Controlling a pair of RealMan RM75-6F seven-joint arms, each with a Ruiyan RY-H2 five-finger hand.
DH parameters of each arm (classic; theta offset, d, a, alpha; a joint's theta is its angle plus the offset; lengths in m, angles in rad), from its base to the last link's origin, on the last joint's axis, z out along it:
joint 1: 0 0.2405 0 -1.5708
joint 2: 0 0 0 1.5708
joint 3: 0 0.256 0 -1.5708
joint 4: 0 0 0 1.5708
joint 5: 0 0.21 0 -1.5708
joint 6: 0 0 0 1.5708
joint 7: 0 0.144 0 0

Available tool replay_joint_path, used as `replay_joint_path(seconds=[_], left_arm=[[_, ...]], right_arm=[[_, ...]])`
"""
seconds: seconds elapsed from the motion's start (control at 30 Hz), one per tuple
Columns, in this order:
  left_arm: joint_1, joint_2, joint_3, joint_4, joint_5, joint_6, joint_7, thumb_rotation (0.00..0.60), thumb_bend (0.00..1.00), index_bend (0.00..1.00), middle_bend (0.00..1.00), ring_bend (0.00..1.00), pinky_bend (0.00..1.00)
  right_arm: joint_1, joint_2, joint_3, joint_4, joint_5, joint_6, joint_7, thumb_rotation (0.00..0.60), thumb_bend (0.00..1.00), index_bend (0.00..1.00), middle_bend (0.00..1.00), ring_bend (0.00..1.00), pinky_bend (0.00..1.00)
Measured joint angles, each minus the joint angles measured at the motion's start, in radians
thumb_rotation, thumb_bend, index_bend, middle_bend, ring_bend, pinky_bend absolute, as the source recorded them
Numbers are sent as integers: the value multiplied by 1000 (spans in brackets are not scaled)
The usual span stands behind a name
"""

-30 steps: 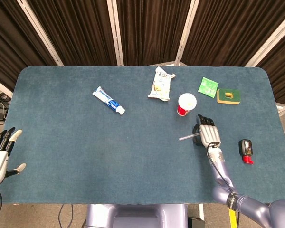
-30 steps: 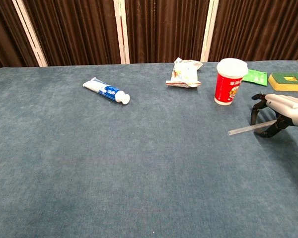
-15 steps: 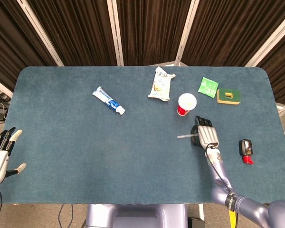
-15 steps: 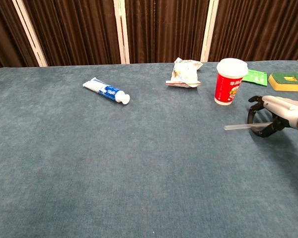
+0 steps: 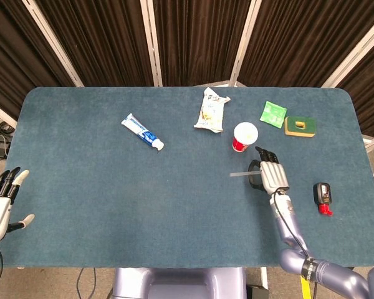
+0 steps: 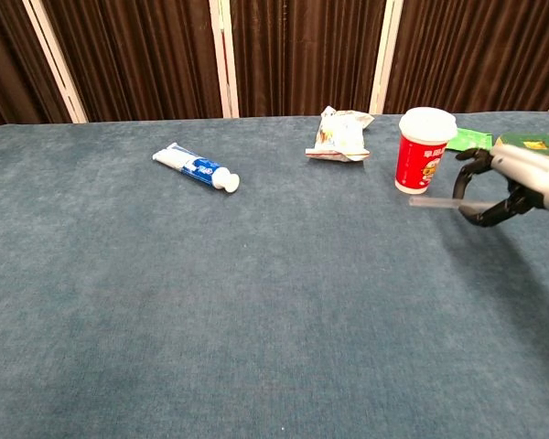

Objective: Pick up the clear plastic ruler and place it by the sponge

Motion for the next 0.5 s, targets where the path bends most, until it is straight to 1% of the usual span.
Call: replay_joint_path(seconds=[0.17, 0.27, 0.37, 0.5], left_arm=[[1, -1, -1, 1, 2, 5, 1, 600, 139, 3, 0, 0, 0], [2, -2, 0, 1, 5, 8, 2, 600, 140, 3, 0, 0, 0], [2, -3, 0, 2, 8, 9, 5, 600, 140, 3, 0, 0, 0], [1, -5, 0, 3, 9, 9, 8, 600, 138, 3, 0, 0, 0]], right_arm=[[-25, 59, 43, -99, 33, 33, 28, 600, 471, 527, 54, 0, 0], [-37, 102, 90, -160, 82, 46, 44, 600, 471, 528, 55, 0, 0], [-45, 139, 146, -219, 137, 54, 71, 600, 471, 529, 60, 0, 0], [-48, 173, 233, -283, 210, 51, 152, 600, 471, 534, 73, 0, 0]])
